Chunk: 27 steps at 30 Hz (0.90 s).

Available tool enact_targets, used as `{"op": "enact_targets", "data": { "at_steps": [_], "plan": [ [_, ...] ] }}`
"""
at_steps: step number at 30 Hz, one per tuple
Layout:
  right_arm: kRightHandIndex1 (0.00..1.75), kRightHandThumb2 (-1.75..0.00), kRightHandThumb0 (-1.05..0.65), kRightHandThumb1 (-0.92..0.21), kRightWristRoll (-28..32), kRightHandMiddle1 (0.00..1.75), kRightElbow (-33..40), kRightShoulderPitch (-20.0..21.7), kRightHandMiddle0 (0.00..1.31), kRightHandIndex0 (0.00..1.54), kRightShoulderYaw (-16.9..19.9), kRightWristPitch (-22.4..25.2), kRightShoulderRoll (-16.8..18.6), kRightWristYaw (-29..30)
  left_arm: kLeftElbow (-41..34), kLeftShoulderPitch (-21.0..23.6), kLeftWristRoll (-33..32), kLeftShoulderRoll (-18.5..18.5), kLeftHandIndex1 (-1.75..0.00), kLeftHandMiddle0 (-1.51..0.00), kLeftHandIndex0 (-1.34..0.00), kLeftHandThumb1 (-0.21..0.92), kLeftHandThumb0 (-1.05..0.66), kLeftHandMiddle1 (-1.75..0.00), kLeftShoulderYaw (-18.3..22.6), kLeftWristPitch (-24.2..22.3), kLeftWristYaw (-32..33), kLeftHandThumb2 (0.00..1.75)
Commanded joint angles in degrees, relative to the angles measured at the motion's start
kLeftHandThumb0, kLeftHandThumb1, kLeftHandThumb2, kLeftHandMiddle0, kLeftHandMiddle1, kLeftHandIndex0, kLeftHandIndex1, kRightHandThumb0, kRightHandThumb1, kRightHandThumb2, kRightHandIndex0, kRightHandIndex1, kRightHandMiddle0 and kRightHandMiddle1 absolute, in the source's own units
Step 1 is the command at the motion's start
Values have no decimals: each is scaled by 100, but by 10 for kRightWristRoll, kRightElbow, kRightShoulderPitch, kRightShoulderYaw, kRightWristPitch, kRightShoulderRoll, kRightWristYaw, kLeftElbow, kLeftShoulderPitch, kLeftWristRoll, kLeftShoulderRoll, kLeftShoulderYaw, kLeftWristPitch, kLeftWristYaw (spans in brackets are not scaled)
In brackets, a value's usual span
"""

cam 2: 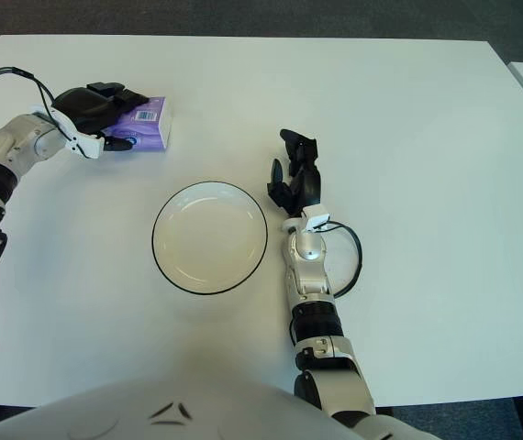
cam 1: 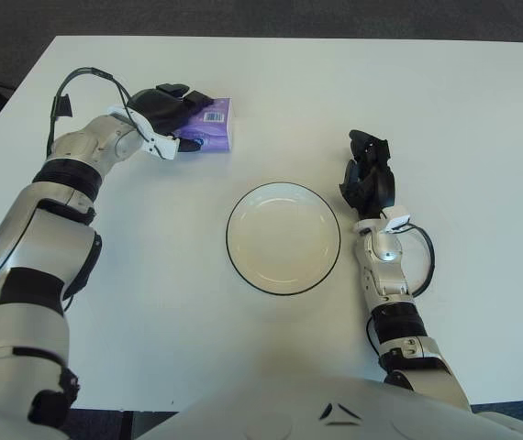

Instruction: Put the tissue paper into the plate.

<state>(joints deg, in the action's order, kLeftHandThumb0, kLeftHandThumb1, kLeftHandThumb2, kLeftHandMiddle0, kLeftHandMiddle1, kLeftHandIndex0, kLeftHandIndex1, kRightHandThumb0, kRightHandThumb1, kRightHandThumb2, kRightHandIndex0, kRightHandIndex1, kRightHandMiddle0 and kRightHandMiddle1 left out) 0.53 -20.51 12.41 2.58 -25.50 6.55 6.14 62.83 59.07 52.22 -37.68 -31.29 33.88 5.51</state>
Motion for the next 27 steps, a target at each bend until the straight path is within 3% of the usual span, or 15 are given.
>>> {"op": "enact_targets", "data": {
  "at_steps": [1, 13, 27],
  "plan": [
    [44, -66, -49, -92, 5, 111, -40, -48, 4, 40, 7, 17, 4, 4, 18, 2, 14, 6, -50, -21, 0, 92, -102, 0, -21, -6, 1, 68],
    [45, -68, -50, -92, 7, 111, -42, -50, 4, 40, 8, 18, 3, 3, 36, 19, 18, 11, -51, -22, 0, 92, -99, -1, -49, -24, 25, 67],
    [44, -68, -50, -92, 13, 109, -46, -50, 3, 37, 12, 8, 1, -4, 39, 27, 7, 13, -56, -24, 0, 92, -98, -1, -51, -26, 51, 68]
  ]
}}
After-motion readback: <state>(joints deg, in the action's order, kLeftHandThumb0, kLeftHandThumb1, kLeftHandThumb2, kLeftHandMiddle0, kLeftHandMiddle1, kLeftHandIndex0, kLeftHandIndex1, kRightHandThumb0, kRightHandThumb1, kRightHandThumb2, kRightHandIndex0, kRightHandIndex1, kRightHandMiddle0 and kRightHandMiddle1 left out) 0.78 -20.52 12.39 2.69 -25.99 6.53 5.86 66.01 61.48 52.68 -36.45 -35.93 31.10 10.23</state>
